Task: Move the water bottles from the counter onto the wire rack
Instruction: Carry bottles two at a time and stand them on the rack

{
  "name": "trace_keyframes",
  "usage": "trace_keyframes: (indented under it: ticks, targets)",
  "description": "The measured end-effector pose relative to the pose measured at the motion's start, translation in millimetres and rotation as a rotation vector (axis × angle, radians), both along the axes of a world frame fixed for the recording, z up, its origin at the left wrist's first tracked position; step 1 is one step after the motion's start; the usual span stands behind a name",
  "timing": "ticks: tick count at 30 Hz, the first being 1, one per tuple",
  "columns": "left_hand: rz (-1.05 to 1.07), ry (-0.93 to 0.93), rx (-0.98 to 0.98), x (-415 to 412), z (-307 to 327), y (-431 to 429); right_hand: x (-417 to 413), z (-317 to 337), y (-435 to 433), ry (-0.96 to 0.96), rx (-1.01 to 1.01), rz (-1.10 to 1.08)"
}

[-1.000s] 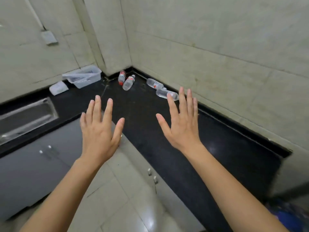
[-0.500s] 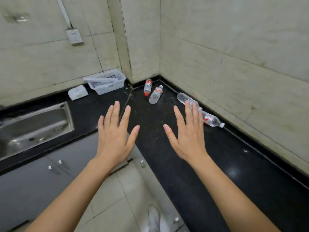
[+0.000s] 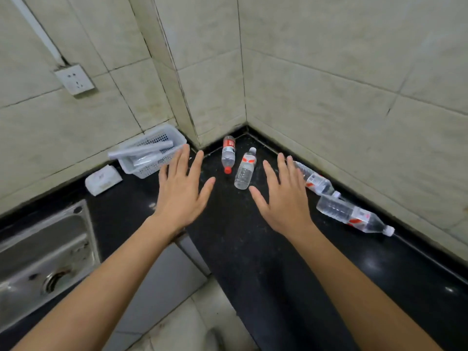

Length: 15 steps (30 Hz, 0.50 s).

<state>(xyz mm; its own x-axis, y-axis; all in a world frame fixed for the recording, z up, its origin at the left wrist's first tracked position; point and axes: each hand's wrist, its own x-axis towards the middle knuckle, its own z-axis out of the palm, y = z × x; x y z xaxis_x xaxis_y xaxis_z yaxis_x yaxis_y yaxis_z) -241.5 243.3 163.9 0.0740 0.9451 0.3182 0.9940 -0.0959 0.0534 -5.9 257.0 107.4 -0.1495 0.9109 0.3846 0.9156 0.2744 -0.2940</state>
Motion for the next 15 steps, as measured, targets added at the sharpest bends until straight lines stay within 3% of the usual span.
trace_keyframes:
  ticks: [10,13,15]
  targets:
    - [-0.24,0.081,-0.31,-51.8,-93.2,207.1,-34.5,-55.9,120.4,-0.038,-0.273,-0.306]
    - [-0.254,-0.035,-0.488,-66.3,-132.3,257.3,-57.3,-74.3,152.6,-0.048,-0.432,-0.363]
    - [-0.191,-0.219,-0.659,-73.1,-163.3,291.2,-75.6,-88.5,171.8,-0.06,-0.527,-0.371]
